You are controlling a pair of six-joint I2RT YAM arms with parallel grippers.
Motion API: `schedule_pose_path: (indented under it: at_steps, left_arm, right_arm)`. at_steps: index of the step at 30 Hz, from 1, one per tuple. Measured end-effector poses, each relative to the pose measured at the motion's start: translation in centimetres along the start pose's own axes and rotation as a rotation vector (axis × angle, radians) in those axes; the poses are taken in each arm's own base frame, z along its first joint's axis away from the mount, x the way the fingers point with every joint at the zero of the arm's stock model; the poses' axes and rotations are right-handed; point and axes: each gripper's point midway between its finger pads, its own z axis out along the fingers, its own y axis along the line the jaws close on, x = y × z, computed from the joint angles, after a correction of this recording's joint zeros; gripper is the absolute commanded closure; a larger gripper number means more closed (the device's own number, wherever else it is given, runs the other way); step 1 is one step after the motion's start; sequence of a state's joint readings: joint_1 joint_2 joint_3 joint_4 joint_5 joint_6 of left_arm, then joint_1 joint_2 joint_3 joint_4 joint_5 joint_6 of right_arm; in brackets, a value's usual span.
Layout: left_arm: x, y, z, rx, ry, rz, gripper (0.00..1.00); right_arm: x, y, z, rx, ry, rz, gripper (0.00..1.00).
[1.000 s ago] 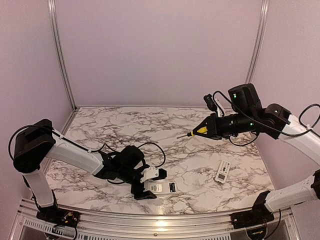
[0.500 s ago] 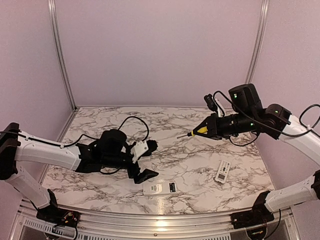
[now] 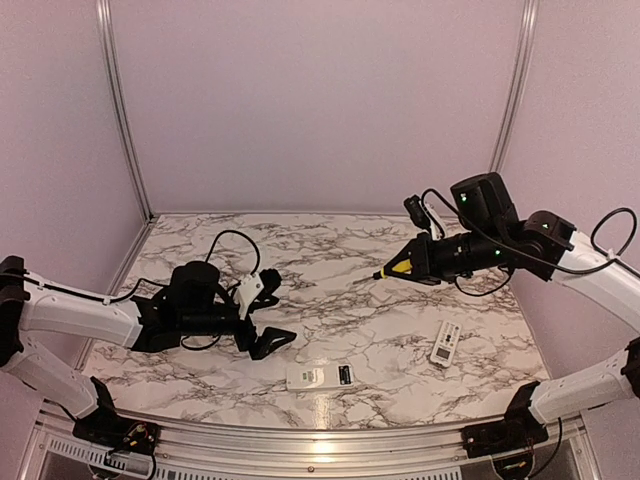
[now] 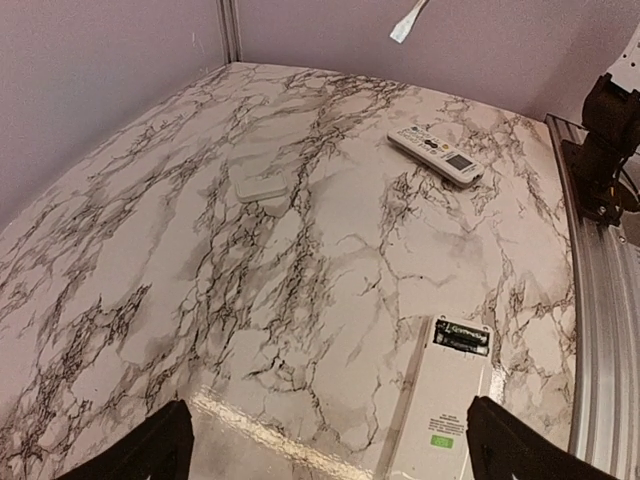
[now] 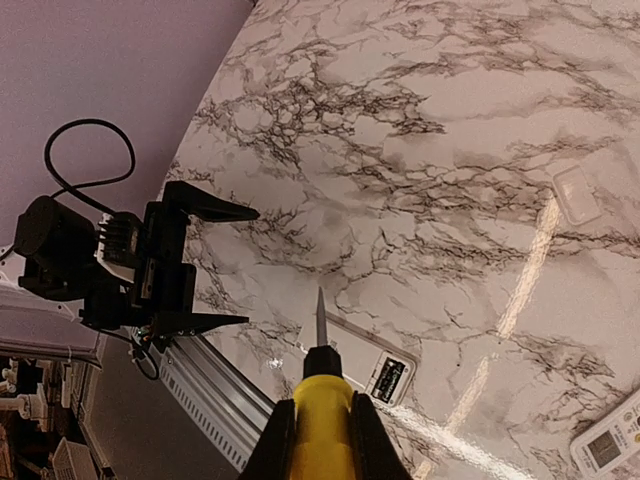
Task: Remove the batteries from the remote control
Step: Move the remote control without the battery cover to the center of the board, then pick up the remote control without the battery cover from the center of the board.
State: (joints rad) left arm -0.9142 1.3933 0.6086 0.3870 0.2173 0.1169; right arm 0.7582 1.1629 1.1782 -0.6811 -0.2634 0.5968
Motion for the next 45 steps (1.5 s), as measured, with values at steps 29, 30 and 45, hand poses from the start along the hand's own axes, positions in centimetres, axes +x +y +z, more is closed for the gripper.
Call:
schedule_pose_path:
  at_steps: [29,30,45]
  left_arm:
    - [9.9,-4.6,4.5,0.351,0.054,0.210,0.09]
    - [10.0,-4.9,4.7,0.358,0.056,0.222,0.09]
    - [11.2,-7.3,5.6,0.401,0.098,0.264,0.11]
  right_arm:
    - [0.4,-0.7,1.7,0.037,0.066,-0.002,1.00]
    - [0.5,-0.8,1.8,0.038,0.069,-0.001,1.00]
    - [0.5,-0.9,2.8,0.044,0.094,0.002,1.00]
